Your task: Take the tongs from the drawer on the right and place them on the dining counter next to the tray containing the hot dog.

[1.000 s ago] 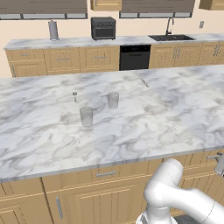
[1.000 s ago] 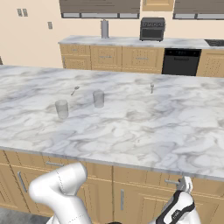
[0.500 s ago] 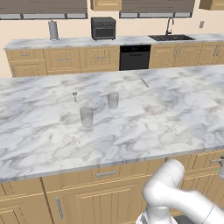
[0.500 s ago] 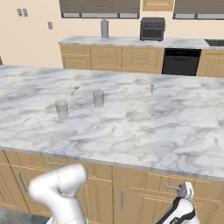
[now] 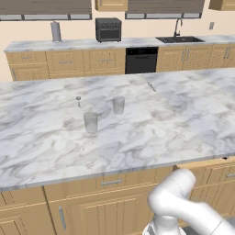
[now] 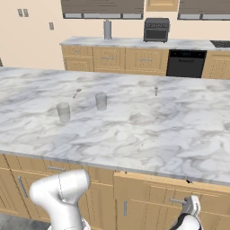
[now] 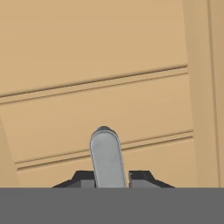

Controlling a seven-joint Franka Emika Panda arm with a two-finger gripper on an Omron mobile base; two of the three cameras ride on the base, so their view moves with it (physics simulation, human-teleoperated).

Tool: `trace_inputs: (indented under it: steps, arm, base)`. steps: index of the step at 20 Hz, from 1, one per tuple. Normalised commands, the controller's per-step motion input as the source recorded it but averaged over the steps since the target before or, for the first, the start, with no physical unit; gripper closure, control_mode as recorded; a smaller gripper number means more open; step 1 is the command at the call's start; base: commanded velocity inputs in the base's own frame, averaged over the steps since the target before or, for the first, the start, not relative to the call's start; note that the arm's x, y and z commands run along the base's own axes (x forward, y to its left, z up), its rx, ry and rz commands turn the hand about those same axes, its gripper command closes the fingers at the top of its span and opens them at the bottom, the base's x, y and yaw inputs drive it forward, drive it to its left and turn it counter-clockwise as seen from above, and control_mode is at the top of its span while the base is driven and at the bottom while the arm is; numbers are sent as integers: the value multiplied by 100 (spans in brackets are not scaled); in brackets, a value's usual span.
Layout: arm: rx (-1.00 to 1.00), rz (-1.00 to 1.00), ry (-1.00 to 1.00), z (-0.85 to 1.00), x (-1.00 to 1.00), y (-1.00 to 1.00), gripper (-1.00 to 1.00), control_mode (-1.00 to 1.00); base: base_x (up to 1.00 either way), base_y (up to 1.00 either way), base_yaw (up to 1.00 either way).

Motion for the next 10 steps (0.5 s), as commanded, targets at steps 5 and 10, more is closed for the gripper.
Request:
trace_inputs:
  steps: [5, 10]
  arm:
    - [0, 0, 0, 0, -43, 0, 100, -100]
    - [0, 0, 0, 0, -36, 0, 100, -100]
  base:
    - [0, 0, 0]
    - [0, 0, 0]
